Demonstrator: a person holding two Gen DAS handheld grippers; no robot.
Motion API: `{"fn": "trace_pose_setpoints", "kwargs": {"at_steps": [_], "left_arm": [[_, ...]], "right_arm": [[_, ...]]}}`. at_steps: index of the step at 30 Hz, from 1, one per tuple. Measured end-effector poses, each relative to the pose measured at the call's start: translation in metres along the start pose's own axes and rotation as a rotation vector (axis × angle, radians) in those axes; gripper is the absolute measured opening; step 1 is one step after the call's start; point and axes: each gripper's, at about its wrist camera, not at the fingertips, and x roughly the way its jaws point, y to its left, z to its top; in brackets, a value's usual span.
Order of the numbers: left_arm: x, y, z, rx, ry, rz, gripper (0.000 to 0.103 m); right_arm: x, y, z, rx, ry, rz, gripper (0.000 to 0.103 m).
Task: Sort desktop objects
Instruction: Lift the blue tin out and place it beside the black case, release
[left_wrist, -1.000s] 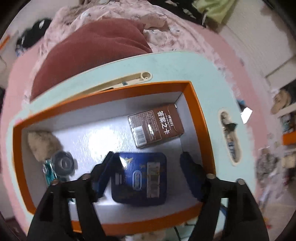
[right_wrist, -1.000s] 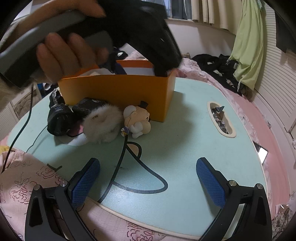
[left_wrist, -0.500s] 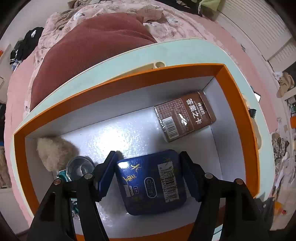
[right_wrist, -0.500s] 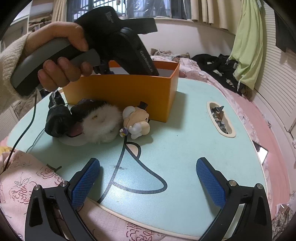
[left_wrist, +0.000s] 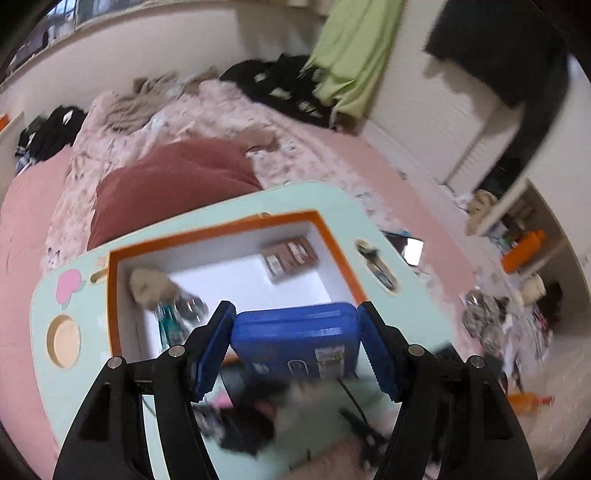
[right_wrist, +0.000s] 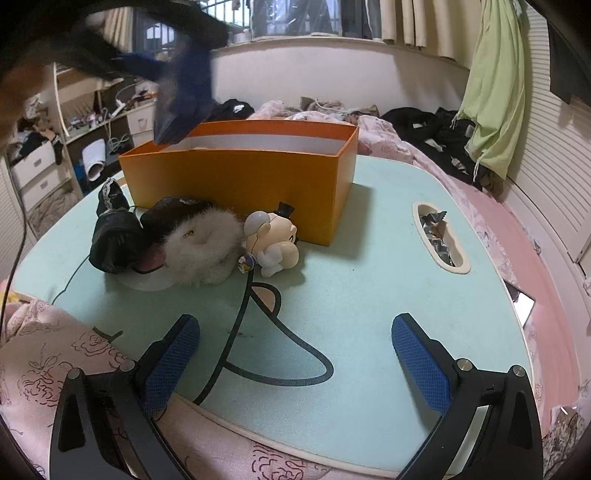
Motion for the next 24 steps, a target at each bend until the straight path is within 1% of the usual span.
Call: {"fn": "trace_pose_setpoints", "kwargs": {"at_steps": [2, 5, 8, 12, 16, 17, 18, 19, 20, 21, 22, 24], "left_arm": [[-0.001, -0.005, -0.025, 0.023, 0.005, -0.002, 0.068], [0.020, -0.005, -0.059, 0.041, 0.066, -0.003, 0.068], [0.035, 0.001, -0.081, 0.043, 0.096, 0.010, 0.068], [0.033, 0.003, -0.086, 0.029, 0.021, 0.038, 0.068], [0.000, 0.004, -0.082, 0.000, -0.105, 0.059, 0.069], [-0.012, 0.005, -0.083, -0.006, -0.140, 0.061, 0.071], [-0.017, 0.006, -0.085, -0.007, -0.156, 0.063, 0.074], [-0.026, 0.005, -0.090, -0.001, -0.171, 0.078, 0.079], [-0.031, 0.004, -0.095, 0.010, -0.175, 0.106, 0.081], [-0.035, 0.002, -0.106, 0.034, -0.174, 0.150, 0.082], [-0.036, 0.003, -0.114, 0.051, -0.167, 0.178, 0.082], [-0.033, 0.006, -0.134, 0.076, -0.133, 0.237, 0.082]], "right_arm": [[0.000, 0.000, -0.001, 0.000, 0.000, 0.000, 0.103], [-0.001, 0.000, -0.001, 0.000, 0.000, 0.000, 0.103], [-0.001, 0.000, -0.001, 0.000, -0.001, 0.001, 0.103], [0.000, 0.000, -0.001, 0.000, -0.001, 0.001, 0.103], [0.000, 0.001, -0.001, 0.000, -0.002, 0.001, 0.103], [0.000, 0.001, -0.001, 0.000, -0.002, 0.001, 0.103], [-0.001, 0.000, -0.001, 0.000, -0.002, 0.001, 0.103], [-0.001, 0.000, -0.002, 0.000, -0.002, 0.001, 0.103], [-0.001, 0.000, -0.001, 0.000, -0.002, 0.001, 0.103], [-0.001, 0.000, -0.002, 0.000, -0.002, 0.001, 0.103], [-0.001, 0.000, -0.002, 0.000, -0.002, 0.001, 0.103], [-0.001, 0.000, -0.002, 0.000, -0.002, 0.001, 0.103]]}}
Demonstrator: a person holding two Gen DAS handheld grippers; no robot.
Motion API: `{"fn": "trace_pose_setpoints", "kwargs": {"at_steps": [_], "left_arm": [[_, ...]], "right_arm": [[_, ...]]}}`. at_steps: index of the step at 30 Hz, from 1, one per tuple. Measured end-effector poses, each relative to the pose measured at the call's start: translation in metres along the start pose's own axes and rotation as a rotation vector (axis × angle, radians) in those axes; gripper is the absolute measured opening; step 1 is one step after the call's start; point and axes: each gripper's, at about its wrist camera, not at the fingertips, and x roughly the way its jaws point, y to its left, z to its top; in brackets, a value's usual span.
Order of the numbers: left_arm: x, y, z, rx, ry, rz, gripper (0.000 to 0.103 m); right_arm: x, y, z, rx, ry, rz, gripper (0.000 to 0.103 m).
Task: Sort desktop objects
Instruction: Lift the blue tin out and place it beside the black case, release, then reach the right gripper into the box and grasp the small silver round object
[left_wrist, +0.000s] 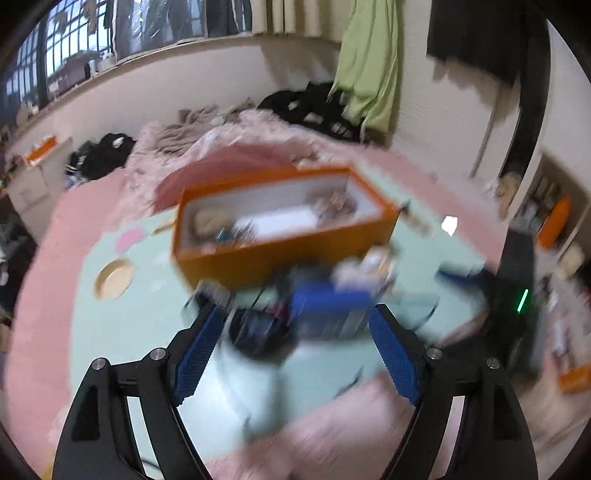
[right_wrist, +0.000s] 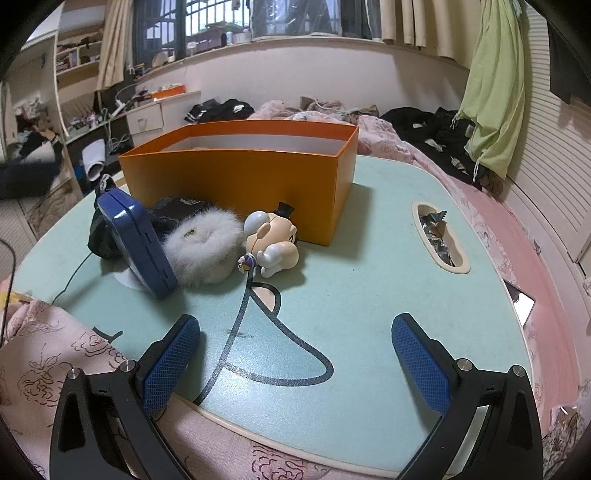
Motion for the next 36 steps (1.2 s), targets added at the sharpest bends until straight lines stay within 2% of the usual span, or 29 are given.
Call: {"fn": "trace_pose_setpoints", "kwargs": {"at_steps": [4, 8, 11, 13, 16, 28, 32, 36], "left_arm": [[0.025, 0.005, -0.040, -0.004, 0.130, 0.053, 0.082], [0.052, 0.010, -0.050, -0.050, 0.168, 0.075, 0.082], [0.060, 0.016, -0.044, -0.115, 0.159, 0.063, 0.082], [0.063, 0.016, -0.041, -0.115, 0.154, 0.068, 0.083], [0.071, 0.011, -0.041, -0.085, 0.165, 0.042, 0.103], [0.069, 0.013, -0.047, -0.073, 0.131, 0.042, 0.103], [0.069, 0.015, -0.046, -0.076, 0.131, 0.039, 0.103], [0.070, 0.016, -0.046, -0.074, 0.131, 0.038, 0.103]], "right_arm": [[0.000, 0.000, -0.001, 0.000, 0.000, 0.000, 0.103], [-0.001, 0.000, -0.001, 0.000, -0.001, 0.001, 0.103], [0.000, 0.000, 0.000, 0.000, -0.001, 0.001, 0.103], [-0.001, 0.000, -0.001, 0.000, -0.001, 0.001, 0.103], [0.000, -0.002, -0.001, 0.001, -0.001, 0.000, 0.103], [-0.002, -0.005, -0.001, 0.004, -0.004, 0.002, 0.103], [-0.016, -0.017, 0.001, 0.041, -0.042, 0.091, 0.103], [-0.035, -0.028, 0.037, 0.074, -0.088, 0.179, 0.100]]}}
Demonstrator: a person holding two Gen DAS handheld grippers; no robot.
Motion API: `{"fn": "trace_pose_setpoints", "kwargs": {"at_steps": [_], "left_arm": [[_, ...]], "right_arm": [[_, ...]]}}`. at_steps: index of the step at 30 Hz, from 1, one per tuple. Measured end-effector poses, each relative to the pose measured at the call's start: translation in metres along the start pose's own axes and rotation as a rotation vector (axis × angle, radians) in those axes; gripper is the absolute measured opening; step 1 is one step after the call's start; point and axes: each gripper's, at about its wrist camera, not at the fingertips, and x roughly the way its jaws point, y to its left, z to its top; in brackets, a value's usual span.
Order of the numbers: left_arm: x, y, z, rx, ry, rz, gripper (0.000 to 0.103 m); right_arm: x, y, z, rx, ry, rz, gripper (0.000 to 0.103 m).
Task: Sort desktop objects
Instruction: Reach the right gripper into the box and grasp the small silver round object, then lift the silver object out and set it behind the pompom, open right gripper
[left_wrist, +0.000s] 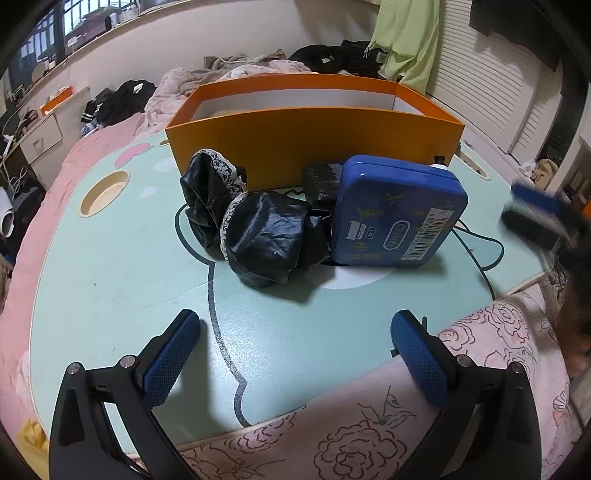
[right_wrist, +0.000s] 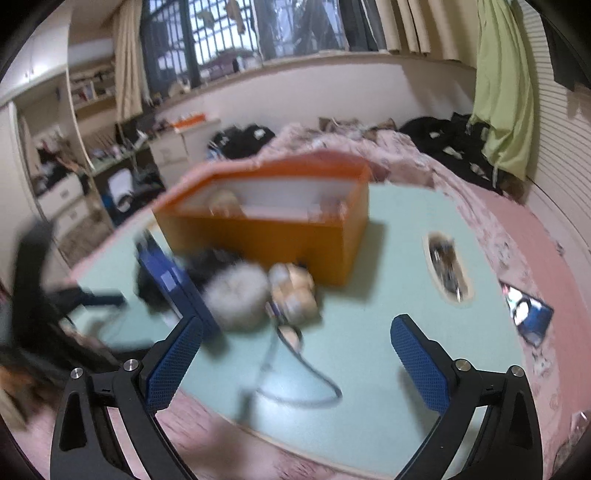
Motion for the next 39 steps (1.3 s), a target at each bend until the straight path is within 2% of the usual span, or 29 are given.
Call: {"fn": "trace_pose_setpoints", "kwargs": {"at_steps": [4, 7, 8, 10, 11, 12, 14, 18, 21, 25, 26, 33, 35, 39], "left_arm": [[0.000, 0.000, 0.000, 0.000, -0.002, 0.000, 0.103], [-0.001, 0.000, -0.001, 0.000, -0.006, 0.000, 0.103], [-0.001, 0.000, -0.001, 0.000, -0.007, 0.000, 0.103], [-0.001, 0.000, -0.002, 0.000, -0.010, 0.000, 0.103], [-0.002, 0.001, -0.002, 0.000, -0.011, -0.001, 0.103], [-0.002, 0.001, -0.002, 0.001, -0.013, -0.002, 0.103], [-0.002, 0.001, -0.003, 0.002, -0.016, -0.003, 0.103], [-0.002, 0.001, -0.004, 0.005, -0.020, -0.006, 0.103], [-0.003, 0.002, -0.005, 0.007, -0.023, -0.008, 0.103], [-0.004, 0.003, -0.006, 0.008, -0.025, -0.011, 0.103], [-0.005, 0.003, -0.006, 0.007, -0.026, -0.013, 0.103], [-0.006, 0.004, -0.006, 0.009, -0.028, -0.012, 0.103], [-0.006, 0.004, -0.005, 0.008, -0.028, -0.013, 0.103], [-0.006, 0.004, -0.005, 0.010, -0.028, -0.012, 0.103]], "right_arm": [[0.007, 0.014, 0.055, 0.035, 0.064, 0.086, 0.090], [0.030, 0.024, 0.096, 0.055, 0.147, 0.125, 0.075], [0.042, 0.026, 0.108, 0.066, 0.182, 0.137, 0.067], [0.070, 0.031, 0.128, 0.093, 0.263, 0.170, 0.059], [0.089, 0.034, 0.135, 0.104, 0.317, 0.180, 0.052], [0.103, 0.035, 0.139, 0.108, 0.355, 0.180, 0.047], [0.137, 0.040, 0.143, 0.114, 0.442, 0.152, 0.044], [0.184, 0.048, 0.135, 0.104, 0.526, 0.071, 0.042], [0.205, 0.051, 0.131, 0.126, 0.564, 0.083, 0.040], [0.222, 0.059, 0.131, 0.134, 0.579, 0.093, 0.039], [0.224, 0.058, 0.130, 0.148, 0.581, 0.101, 0.032], [0.216, 0.045, 0.121, 0.223, 0.593, 0.159, 0.032], [0.209, 0.040, 0.122, 0.236, 0.561, 0.144, 0.032], [0.166, 0.030, 0.132, 0.251, 0.407, 0.194, 0.032]]}}
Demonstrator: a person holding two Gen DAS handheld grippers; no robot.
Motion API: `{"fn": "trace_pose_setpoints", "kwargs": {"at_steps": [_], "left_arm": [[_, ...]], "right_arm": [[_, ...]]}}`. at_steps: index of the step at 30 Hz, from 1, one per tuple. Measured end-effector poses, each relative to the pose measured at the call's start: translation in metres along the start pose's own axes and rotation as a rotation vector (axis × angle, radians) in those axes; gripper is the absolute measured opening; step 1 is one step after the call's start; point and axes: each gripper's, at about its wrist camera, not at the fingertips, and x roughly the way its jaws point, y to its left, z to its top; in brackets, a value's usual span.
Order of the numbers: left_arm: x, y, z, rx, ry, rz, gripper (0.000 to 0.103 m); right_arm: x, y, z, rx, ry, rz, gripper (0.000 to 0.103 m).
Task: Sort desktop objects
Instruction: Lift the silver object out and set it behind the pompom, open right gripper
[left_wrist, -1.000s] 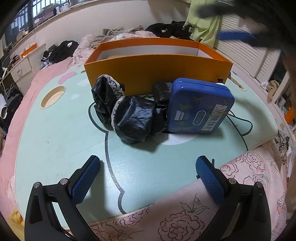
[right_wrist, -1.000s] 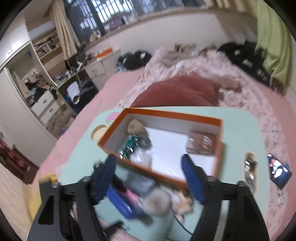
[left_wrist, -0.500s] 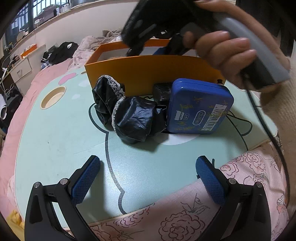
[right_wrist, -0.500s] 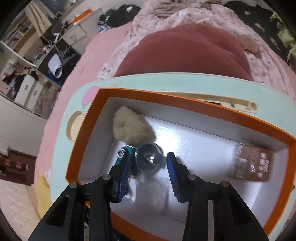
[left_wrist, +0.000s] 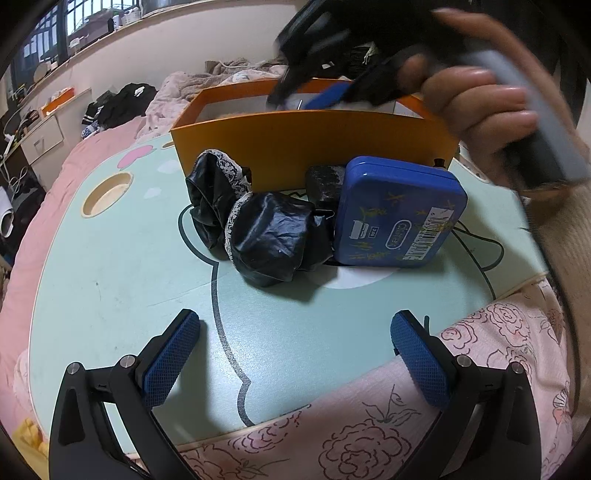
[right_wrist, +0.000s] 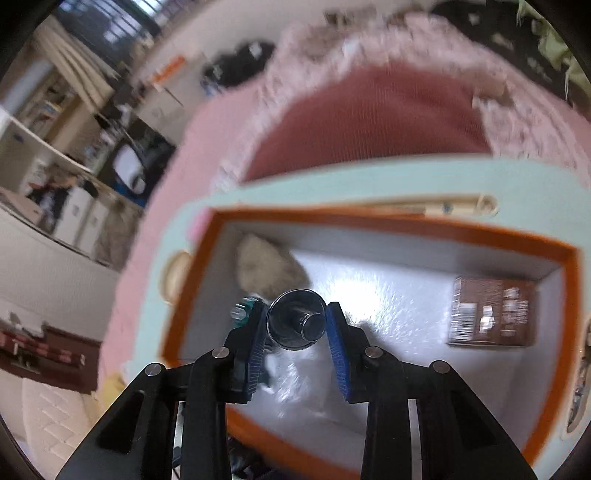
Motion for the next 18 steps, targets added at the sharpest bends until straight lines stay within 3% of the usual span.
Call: {"fn": "trace_pose_setpoints", "kwargs": {"at_steps": [5, 9, 14, 18], "left_arm": [[-0.001, -0.001, 0.000, -0.005, -0.001, 0.006, 0.103], [-0.001, -0.001, 0.000, -0.008, 0.000, 0.010, 0.103], [-0.001, -0.001, 0.000, -0.007, 0.000, 0.009, 0.103], [-0.001, -0.001, 0.000, -0.005, 0.000, 0.009, 0.103]], "right_arm": [[-0.082, 0.013, -0.045, -0.111, -0.188, 0.010, 0.032], [-0.104, 0.022, -0.098, -0.206, -0.231, -0.063, 0.032], [-0.080, 0.014, -0.137, -0.225, -0.203, -0.151, 0.032], [-0.047, 0.001, -0.135, -0.209, -0.153, -0.189, 0.032]]}}
